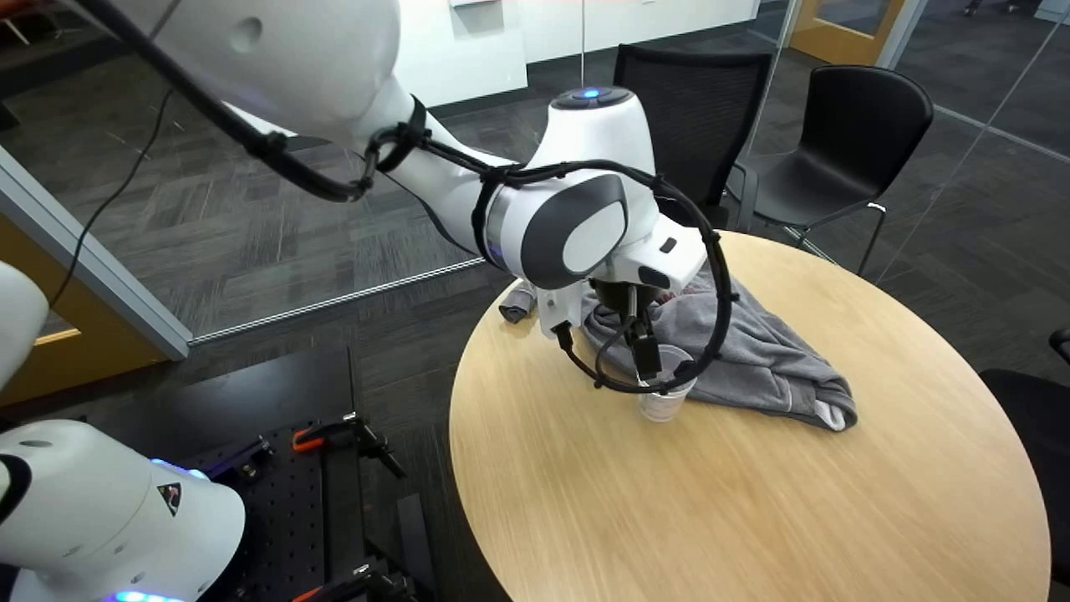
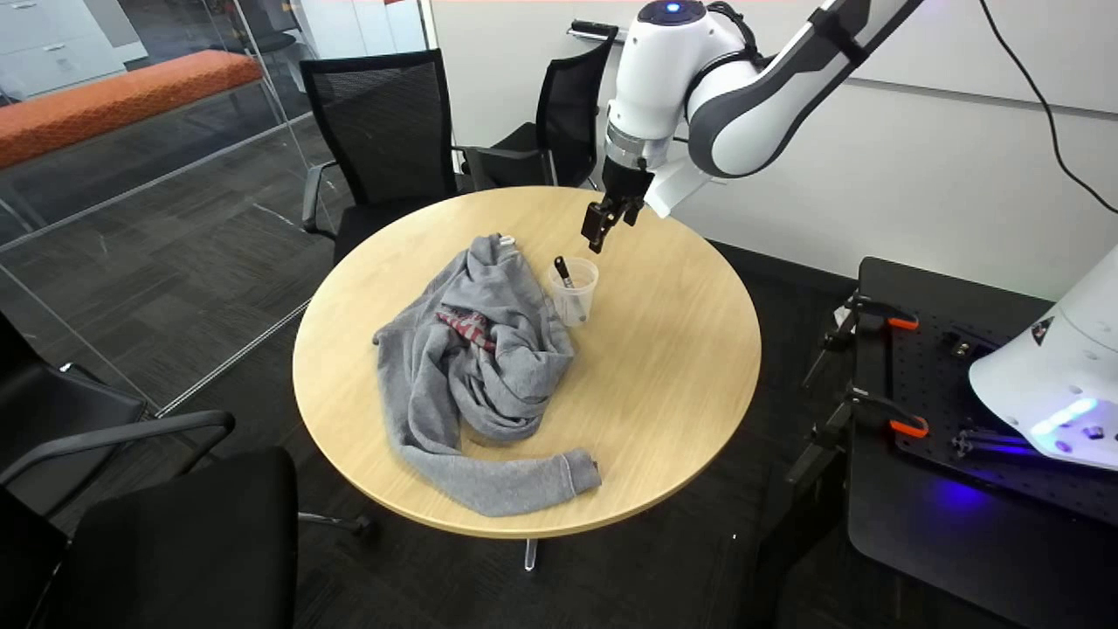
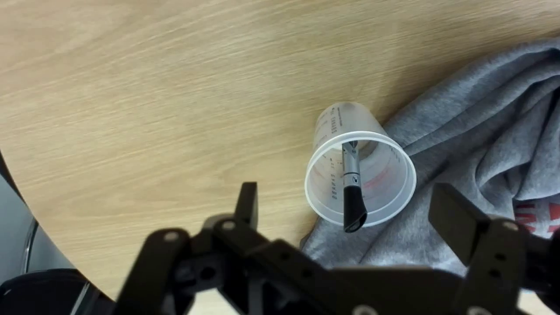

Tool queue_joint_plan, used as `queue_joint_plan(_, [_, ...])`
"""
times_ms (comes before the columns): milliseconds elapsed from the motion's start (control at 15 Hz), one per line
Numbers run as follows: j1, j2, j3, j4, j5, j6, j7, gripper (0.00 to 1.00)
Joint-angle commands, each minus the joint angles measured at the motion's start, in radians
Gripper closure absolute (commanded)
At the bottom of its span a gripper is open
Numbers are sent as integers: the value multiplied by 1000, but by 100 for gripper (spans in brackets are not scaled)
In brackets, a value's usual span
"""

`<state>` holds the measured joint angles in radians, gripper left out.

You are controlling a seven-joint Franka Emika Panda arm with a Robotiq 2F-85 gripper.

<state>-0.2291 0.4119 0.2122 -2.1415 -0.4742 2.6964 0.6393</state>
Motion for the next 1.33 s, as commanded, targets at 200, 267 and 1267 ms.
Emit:
queue_joint_plan(200, [279,99,-251,103,177,-21,-104,0])
queue_joint_plan(267, [297,110,-266,111,196,-21,-117,0])
queue_joint_plan(1267, [324,228,-305,248,332,-16,-309,52])
